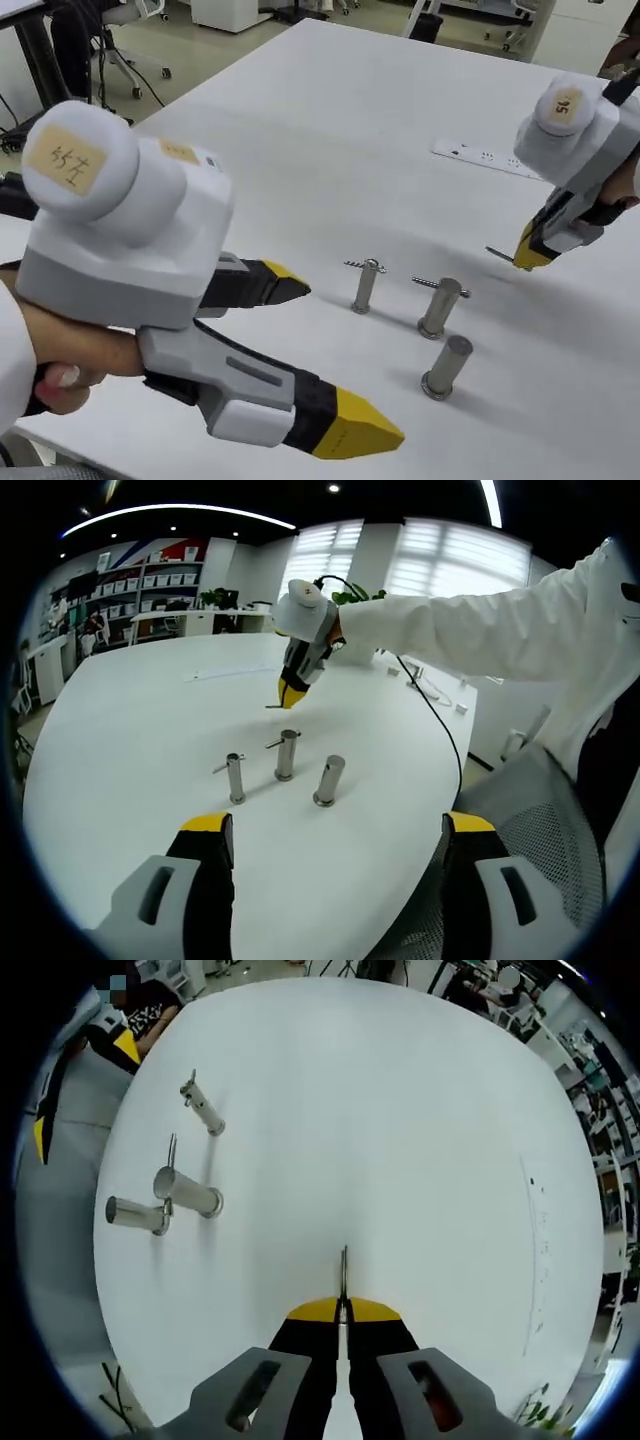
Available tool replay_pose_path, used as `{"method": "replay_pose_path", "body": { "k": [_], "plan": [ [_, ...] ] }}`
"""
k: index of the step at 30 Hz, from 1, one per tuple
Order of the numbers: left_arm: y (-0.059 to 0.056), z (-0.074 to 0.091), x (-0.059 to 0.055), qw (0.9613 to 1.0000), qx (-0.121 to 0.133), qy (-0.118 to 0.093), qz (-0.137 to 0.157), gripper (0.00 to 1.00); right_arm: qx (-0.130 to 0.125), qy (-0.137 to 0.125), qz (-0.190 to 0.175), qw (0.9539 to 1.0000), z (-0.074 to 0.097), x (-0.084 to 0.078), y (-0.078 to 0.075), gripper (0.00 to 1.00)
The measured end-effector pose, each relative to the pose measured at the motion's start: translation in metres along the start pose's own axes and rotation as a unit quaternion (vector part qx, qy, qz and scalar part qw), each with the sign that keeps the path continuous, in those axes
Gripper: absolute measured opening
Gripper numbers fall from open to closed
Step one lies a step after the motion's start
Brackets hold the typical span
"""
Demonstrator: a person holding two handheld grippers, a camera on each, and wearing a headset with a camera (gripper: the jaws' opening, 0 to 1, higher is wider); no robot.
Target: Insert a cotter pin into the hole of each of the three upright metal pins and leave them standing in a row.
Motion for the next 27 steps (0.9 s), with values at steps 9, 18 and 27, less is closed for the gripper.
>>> {"method": "replay_pose_path", "body": {
  "k": [9,18,27],
  "plan": [
    [0.003,-0.002,0.010,1.0000,0.002,-0.005,0.001,0.79,-0.026,-0.068,-0.012,0.9973,0.016,-0.003,0.023,0.00],
    [0.007,-0.009,0.021,0.9999,0.008,-0.010,0.006,0.72,-0.054,-0.132,-0.034,0.9892,0.034,-0.004,0.041,0.00],
    [0.008,-0.020,0.035,0.9998,0.010,-0.016,0.007,0.62,-0.070,-0.207,-0.077,0.9727,0.056,0.002,0.056,0.00]
  ]
}}
Point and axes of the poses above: the centre of the closed fingertips' face, and the gripper's own axes: z roughly backward along the fingers, y roughly to its left, x roughly out of its top, the point moved 4 cm from there along z, roughly backward along the fingers, and after that the axes turned 13 degrees about y, right-handed, at the moved point
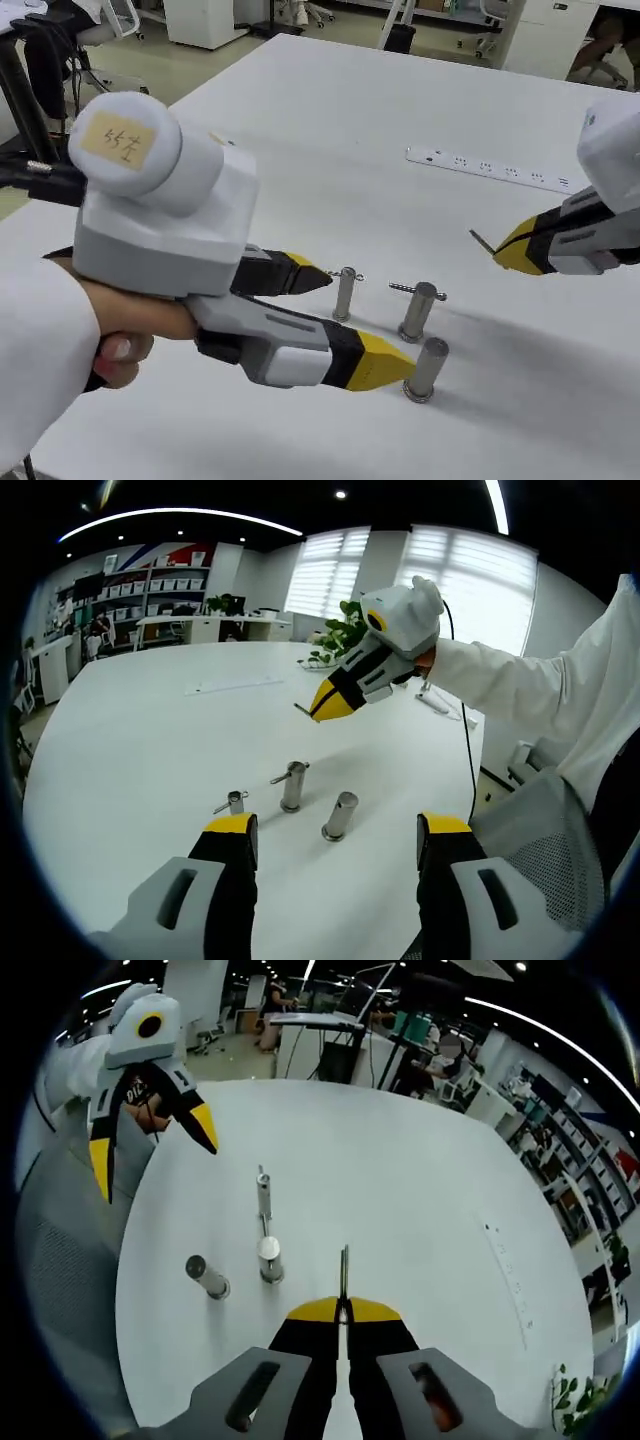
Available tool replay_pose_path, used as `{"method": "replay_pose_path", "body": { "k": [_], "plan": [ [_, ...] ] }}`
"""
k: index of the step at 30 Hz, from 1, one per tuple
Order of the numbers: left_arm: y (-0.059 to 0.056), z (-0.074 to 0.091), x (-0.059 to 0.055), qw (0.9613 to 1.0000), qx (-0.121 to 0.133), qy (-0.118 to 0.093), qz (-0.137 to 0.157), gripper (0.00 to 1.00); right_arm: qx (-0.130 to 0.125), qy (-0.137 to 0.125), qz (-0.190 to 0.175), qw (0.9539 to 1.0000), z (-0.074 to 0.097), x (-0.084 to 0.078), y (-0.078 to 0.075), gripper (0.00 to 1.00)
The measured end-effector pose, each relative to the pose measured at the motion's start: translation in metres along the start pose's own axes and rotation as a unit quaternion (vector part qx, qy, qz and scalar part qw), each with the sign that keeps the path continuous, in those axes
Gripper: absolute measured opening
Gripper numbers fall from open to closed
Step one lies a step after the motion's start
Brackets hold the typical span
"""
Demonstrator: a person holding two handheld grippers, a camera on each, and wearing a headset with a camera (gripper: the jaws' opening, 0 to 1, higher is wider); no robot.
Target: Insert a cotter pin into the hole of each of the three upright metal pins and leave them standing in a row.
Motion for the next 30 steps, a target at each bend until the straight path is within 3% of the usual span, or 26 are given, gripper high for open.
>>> {"method": "replay_pose_path", "body": {
  "k": [8,20,30],
  "plan": [
    [0.001,-0.006,0.011,0.9996,-0.002,-0.018,0.020,0.55,-0.045,-0.032,0.015,0.9984,0.014,0.007,0.012,0.00],
    [0.003,-0.017,0.023,0.9989,-0.010,-0.035,0.029,0.46,-0.071,-0.045,0.039,0.9957,0.010,0.007,0.040,0.00],
    [0.003,-0.026,0.033,0.9973,-0.020,-0.051,0.049,0.35,-0.108,-0.045,0.084,0.9895,0.017,0.012,0.060,0.00]
  ]
}}
Point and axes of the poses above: the centre of the closed fingertips' face, and the gripper's own axes: z roughly backward along the fingers, y roughly to its left, x roughly out of its top, the point moved 4 cm from there along z, roughly backward along the fingers, and after that the axes turned 13 degrees about y, right-handed, at the moved point
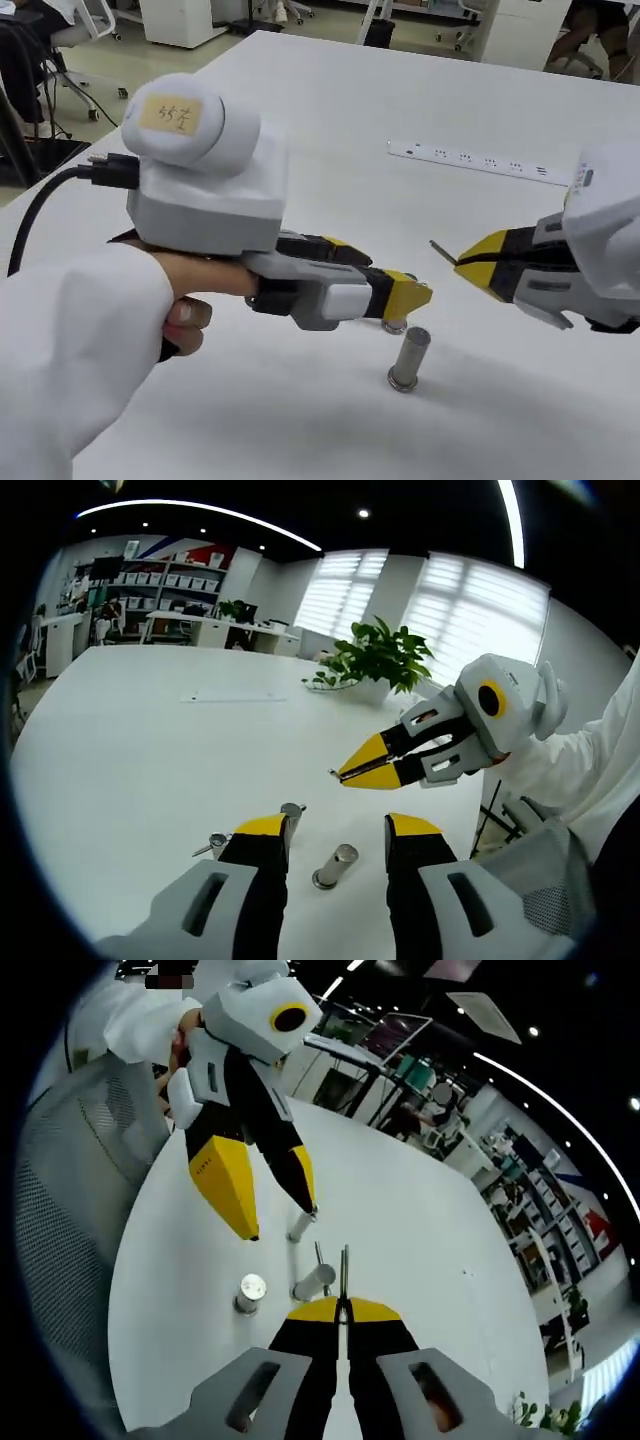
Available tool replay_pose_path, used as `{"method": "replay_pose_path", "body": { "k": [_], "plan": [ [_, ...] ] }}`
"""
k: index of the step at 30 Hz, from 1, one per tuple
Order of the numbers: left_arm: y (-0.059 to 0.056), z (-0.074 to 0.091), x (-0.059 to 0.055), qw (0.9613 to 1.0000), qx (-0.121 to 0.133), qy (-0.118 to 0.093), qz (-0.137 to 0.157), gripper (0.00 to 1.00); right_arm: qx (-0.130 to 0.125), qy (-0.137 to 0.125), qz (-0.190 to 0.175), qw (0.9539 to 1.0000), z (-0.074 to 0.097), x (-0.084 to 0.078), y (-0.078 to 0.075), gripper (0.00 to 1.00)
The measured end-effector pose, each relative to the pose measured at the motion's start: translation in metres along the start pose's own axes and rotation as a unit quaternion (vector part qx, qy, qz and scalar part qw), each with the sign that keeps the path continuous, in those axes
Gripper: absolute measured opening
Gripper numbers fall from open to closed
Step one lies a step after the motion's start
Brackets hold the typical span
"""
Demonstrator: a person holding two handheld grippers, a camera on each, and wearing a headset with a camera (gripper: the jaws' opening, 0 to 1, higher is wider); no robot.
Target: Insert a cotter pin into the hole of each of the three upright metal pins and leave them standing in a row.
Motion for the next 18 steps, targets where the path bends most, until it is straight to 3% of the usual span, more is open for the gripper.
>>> {"method": "replay_pose_path", "body": {
  "k": [3,6,18],
  "plan": [
    [-0.004,-0.003,0.004,0.9997,-0.004,-0.007,-0.023,0.32,0.000,-0.005,0.005,1.0000,0.003,0.003,0.005,0.00],
    [-0.007,-0.006,0.005,0.9998,-0.013,-0.008,-0.015,0.24,0.000,-0.010,0.011,0.9999,0.006,0.005,0.009,0.00],
    [-0.012,-0.015,0.010,0.9994,-0.026,-0.019,0.010,0.15,-0.024,-0.007,0.035,0.9991,0.012,0.006,0.013,0.00]
  ]
}}
Point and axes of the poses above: the centre of the closed fingertips' face, and the gripper's own axes: z roughly backward along the fingers, y roughly to its left, x roughly out of its top, the point moved 4 cm from there along z, roughly backward along the fingers, and after that the axes turned 13 degrees about y, right-handed, at the moved point
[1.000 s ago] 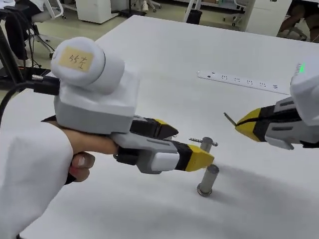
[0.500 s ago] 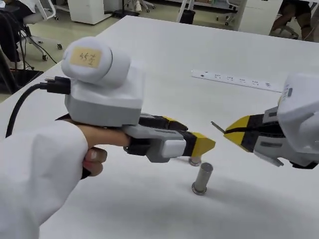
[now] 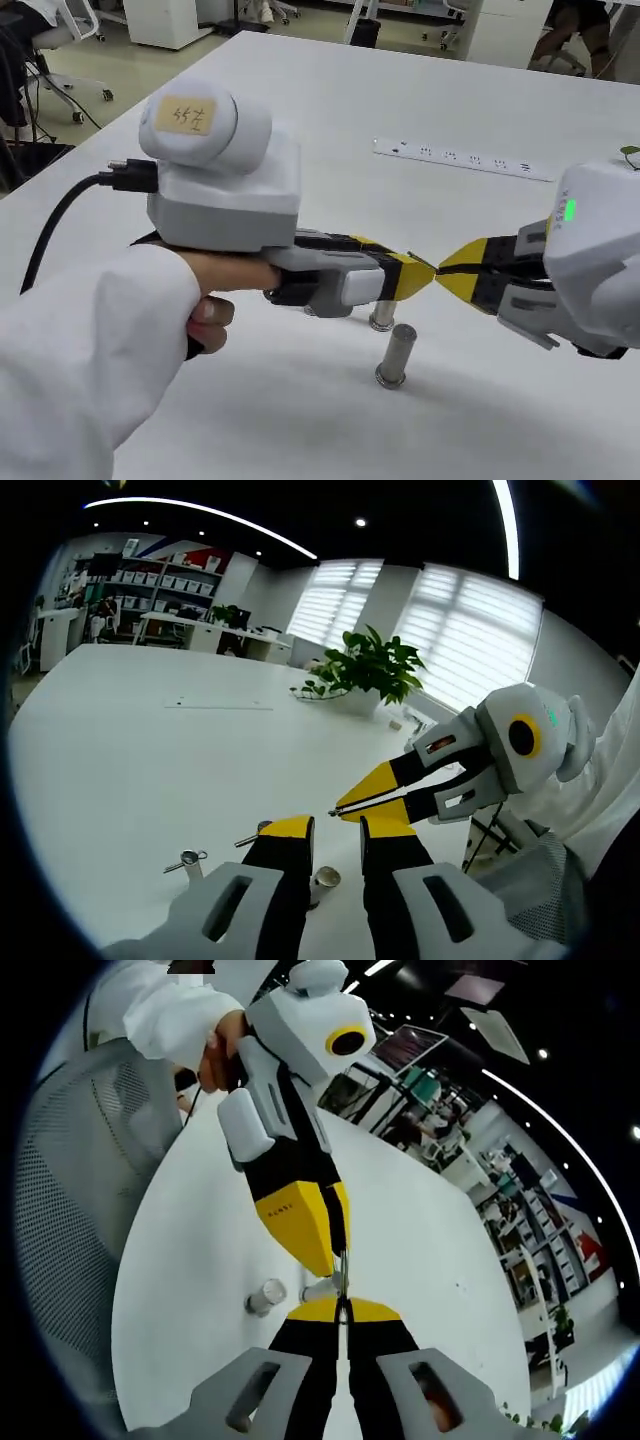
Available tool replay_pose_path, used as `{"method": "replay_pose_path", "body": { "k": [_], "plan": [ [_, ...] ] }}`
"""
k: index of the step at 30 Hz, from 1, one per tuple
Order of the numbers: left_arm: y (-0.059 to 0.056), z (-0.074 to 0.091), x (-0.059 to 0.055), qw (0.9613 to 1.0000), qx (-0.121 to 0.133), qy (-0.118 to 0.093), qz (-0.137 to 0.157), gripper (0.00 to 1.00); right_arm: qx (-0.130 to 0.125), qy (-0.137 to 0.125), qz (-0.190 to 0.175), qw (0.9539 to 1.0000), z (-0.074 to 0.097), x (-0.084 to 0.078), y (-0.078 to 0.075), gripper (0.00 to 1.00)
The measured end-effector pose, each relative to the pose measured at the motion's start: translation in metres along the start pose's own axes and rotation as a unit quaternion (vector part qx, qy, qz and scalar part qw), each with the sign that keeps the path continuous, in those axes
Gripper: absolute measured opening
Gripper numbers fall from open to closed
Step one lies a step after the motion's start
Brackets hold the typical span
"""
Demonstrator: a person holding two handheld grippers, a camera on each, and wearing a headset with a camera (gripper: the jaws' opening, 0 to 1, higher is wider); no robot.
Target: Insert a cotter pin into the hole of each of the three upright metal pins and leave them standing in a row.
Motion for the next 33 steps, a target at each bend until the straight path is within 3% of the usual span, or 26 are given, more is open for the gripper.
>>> {"method": "replay_pose_path", "body": {
  "k": [5,33],
  "plan": [
    [-0.002,-0.002,0.001,0.9999,-0.006,-0.003,0.008,0.11,-0.005,0.005,0.020,0.9998,-0.001,0.001,0.003,0.00],
    [0.004,-0.004,-0.002,0.9999,-0.003,0.005,0.010,0.00,0.000,-0.009,0.032,0.9995,-0.001,0.013,0.005,0.00]
  ]
}}
Point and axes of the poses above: the centre of the closed fingertips' face, and the gripper's own axes: z roughly backward along the fingers, y roughly to its left, x roughly out of its top, the point moved 4 cm from there along z, roughly backward along the fingers, and after that the axes turned 13 degrees about y, right-handed, at the moved point
